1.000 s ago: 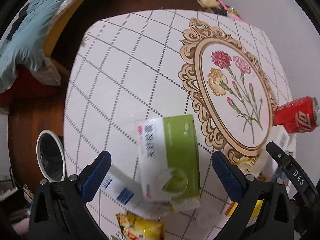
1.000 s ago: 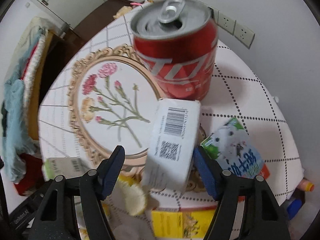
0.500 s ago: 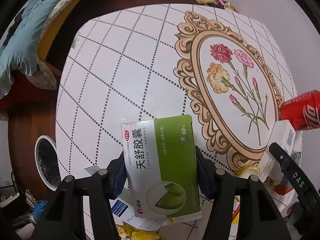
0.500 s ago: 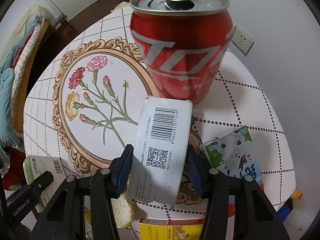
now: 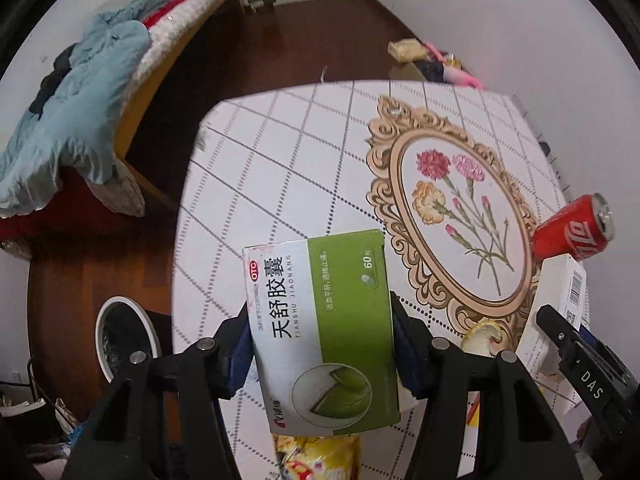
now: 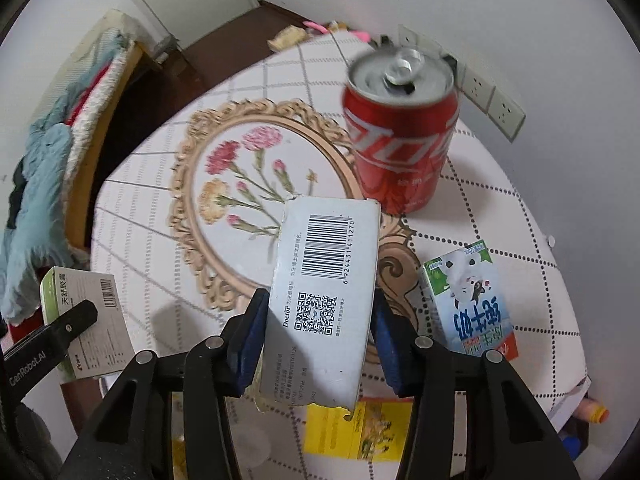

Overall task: Collect trash
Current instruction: 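Carry both boxes to the white bin and open both tools to drop them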

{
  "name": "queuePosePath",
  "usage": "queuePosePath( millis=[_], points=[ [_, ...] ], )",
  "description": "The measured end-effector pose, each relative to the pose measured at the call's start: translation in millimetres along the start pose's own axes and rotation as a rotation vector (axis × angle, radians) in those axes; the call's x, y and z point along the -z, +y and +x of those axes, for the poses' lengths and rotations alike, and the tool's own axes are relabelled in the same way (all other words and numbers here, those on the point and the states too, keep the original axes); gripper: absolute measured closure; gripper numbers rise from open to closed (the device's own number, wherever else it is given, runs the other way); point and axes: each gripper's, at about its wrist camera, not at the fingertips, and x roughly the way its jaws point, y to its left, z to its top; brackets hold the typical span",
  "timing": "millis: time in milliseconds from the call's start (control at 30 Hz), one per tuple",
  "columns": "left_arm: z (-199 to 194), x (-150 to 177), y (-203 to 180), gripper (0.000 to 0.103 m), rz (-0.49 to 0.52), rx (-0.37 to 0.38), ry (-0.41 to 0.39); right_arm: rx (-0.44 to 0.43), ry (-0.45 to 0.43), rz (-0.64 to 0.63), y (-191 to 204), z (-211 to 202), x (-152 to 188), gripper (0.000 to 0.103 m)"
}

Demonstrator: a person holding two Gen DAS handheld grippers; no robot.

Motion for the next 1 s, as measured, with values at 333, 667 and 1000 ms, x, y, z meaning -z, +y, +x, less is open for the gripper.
queuePosePath(
  millis=[333,667,1000],
  points=[
    [-77.1,13.9,39.0,0.047,-0.051,0.028,-0.15,-0.114,-0.107,-0.106,43.8,-74.5,5.9,0.053],
    [-142.1,30.6,160.5,0.047,-0.172,0.024,-0.289,-0.304,-0.139,-0.297,181.4,-122.8,40.5,0.053],
    [-70.6,111.9,378.9,0.047,-0.459,-0.106,-0.127,-0.431,0.129,-0.58,390.4,-14.1,155.8,0.053]
  ],
)
